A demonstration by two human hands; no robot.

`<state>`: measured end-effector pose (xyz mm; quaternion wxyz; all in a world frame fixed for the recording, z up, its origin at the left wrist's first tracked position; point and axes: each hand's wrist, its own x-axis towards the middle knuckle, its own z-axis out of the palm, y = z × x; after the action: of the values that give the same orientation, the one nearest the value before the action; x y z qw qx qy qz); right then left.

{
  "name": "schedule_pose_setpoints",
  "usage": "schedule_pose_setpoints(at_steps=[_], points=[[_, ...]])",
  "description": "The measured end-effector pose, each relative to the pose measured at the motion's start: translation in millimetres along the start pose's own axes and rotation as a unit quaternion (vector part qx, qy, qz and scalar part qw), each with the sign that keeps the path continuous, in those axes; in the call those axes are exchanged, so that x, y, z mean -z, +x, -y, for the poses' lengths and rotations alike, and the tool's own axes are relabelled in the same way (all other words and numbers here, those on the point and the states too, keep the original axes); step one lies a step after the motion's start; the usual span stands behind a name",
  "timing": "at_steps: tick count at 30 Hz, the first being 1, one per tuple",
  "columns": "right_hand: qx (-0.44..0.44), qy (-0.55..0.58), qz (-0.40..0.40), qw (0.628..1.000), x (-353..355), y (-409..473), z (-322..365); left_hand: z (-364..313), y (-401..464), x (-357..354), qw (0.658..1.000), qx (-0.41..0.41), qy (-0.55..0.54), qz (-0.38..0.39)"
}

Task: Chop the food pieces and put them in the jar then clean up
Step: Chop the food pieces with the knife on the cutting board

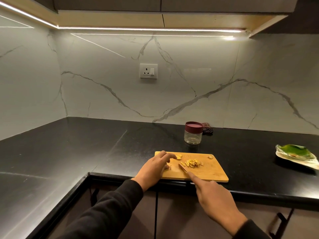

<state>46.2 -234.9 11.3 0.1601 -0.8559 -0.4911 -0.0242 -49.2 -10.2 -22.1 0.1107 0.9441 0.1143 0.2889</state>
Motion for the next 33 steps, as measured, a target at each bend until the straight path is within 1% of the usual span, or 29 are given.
schedule_pose_setpoints(at_steps=[4,9,13,18,22,24,29,33], points=[[0.010,0.037,0.005,0.999,-0.6,0.3,9.6,0.4,-3.0,-1.5,0.998,0.027,-0.036,-0.040],[0.049,0.045,0.019,0.998,-11.6,2.9,31.9,0.1,-5.2,-3.4,0.995,0.044,-0.021,-0.092],[0.051,0.023,0.008,0.998,-17.1,3.9,34.0,2.2,-5.6,-3.3,0.994,0.054,-0.025,-0.093],[0.018,0.032,-0.018,0.999,-12.5,7.8,8.7,1.4,-5.7,-2.7,0.994,0.060,-0.031,-0.088],[-0.011,0.030,-0.023,0.999,-5.9,14.4,-10.8,1.4,-6.0,-2.7,0.994,0.062,-0.031,-0.090],[-0.006,0.029,-0.024,0.999,-5.6,14.7,-12.0,0.8,-5.8,-2.1,0.994,0.057,-0.026,-0.088],[0.044,0.036,-0.017,0.998,-9.0,13.1,-0.1,-0.2,-6.5,-1.2,0.995,0.054,-0.019,-0.085],[0.032,0.023,-0.036,0.999,-11.5,19.0,-8.0,-1.2,-7.0,-0.7,0.995,0.050,-0.021,-0.086]])
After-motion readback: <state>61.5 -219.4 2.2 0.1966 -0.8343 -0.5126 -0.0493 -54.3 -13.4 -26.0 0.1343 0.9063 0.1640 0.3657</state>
